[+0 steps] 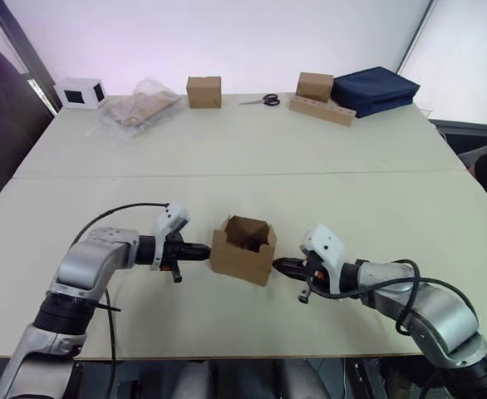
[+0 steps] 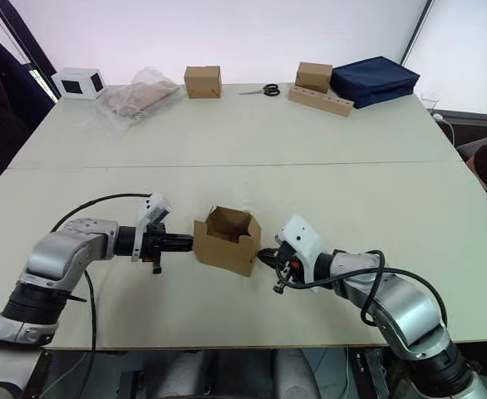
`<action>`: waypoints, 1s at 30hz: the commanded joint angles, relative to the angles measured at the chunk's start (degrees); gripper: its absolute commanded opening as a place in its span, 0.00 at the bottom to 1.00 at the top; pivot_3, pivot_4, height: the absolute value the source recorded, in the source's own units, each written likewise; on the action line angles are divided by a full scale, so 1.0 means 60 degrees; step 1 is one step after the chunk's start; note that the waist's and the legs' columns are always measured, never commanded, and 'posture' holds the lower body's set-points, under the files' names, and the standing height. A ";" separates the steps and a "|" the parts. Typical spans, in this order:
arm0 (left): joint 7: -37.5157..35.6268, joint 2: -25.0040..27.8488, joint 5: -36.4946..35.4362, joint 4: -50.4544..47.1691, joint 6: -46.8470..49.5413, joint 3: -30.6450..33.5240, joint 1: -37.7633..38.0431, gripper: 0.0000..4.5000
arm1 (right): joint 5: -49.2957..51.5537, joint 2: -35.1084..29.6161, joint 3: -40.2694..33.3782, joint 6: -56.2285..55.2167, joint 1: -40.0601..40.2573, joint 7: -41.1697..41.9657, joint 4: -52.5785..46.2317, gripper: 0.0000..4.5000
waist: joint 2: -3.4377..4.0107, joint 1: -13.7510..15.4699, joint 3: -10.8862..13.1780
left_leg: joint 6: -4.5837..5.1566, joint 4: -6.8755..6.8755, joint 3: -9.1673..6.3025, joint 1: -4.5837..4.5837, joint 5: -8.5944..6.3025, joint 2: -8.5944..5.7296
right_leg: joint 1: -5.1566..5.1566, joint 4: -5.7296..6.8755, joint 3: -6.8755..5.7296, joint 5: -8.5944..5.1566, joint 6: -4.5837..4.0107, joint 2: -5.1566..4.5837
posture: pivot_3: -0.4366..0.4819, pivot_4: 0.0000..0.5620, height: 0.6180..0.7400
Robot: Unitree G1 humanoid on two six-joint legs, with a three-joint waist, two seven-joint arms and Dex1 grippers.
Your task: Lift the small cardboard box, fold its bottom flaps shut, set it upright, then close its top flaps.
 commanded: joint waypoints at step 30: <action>-0.0307 0.0999 -0.0874 0.0442 -0.1088 0.0853 -0.0779 0.00 | 0.0715 -0.1157 -0.2116 -0.1024 -0.0374 0.1917 0.0373 0.00 | 0.0000 0.0033 0.0001 | 0.0001 -0.0005 0.0002 0.0011 0.0000 0.0001 | 0.0016 -0.0014 -0.0002 0.0000 -0.0001 0.0001 | 0.48 0.27 1.00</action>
